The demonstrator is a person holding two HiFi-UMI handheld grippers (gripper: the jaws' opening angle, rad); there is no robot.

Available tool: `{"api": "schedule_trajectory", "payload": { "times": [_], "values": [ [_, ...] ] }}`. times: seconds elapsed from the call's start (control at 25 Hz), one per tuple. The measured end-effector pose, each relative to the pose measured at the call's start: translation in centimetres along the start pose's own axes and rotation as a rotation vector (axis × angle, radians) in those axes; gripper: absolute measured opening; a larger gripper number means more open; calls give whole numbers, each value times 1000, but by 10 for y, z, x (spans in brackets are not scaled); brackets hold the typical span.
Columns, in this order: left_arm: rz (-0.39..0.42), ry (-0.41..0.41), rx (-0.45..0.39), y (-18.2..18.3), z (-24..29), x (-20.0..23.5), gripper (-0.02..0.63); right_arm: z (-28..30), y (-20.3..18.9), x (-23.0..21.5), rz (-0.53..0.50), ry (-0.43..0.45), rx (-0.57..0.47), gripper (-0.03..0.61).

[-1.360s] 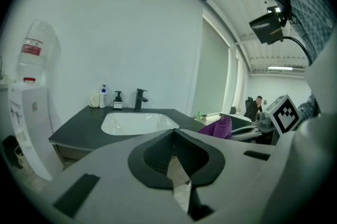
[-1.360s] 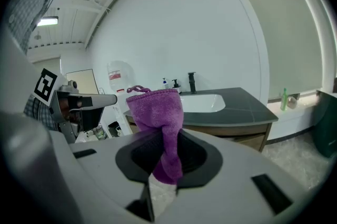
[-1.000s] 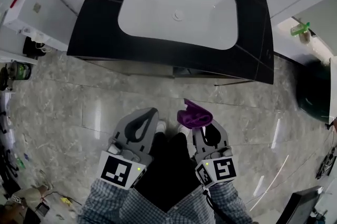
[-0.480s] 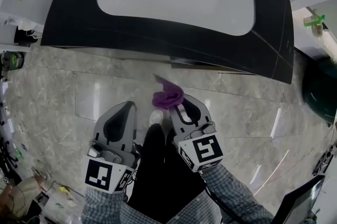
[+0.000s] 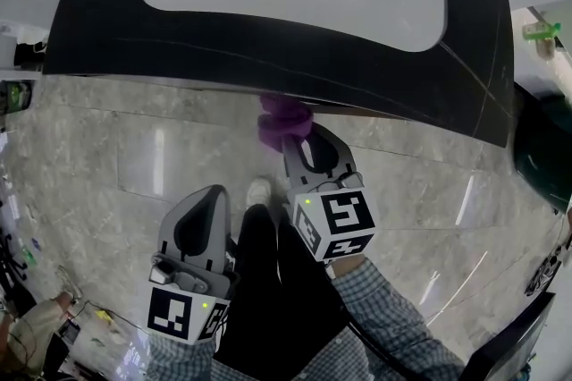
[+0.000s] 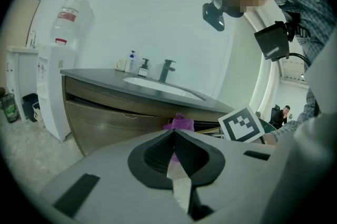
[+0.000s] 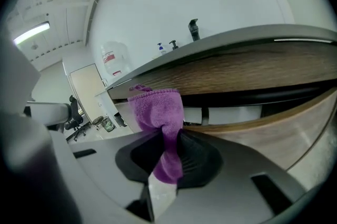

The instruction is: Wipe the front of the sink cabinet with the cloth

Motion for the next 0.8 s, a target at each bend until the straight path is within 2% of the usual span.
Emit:
{"api": "schedule_trajectory", "payload": {
  "times": [0.2, 0.56, 0.8],
  "values": [
    [0, -18, 9, 0, 4, -9, 11, 6, 6, -13, 58, -17, -5, 75],
    [5, -47, 0, 5, 14, -17, 11, -10, 5, -43, 54, -63, -9, 75],
    [10, -84, -2, 6, 26, -28, 11, -26, 7, -75, 69, -132, -25, 75]
  ]
}}
Point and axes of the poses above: the fingertips, and each gripper's own axes: z forward along the fingers, x to its left, y out of its top, the point moved 6 cm from there along -z, backward along the fingers, and after that the axes turned 6 degrees about -y, right-handed, at the moved point
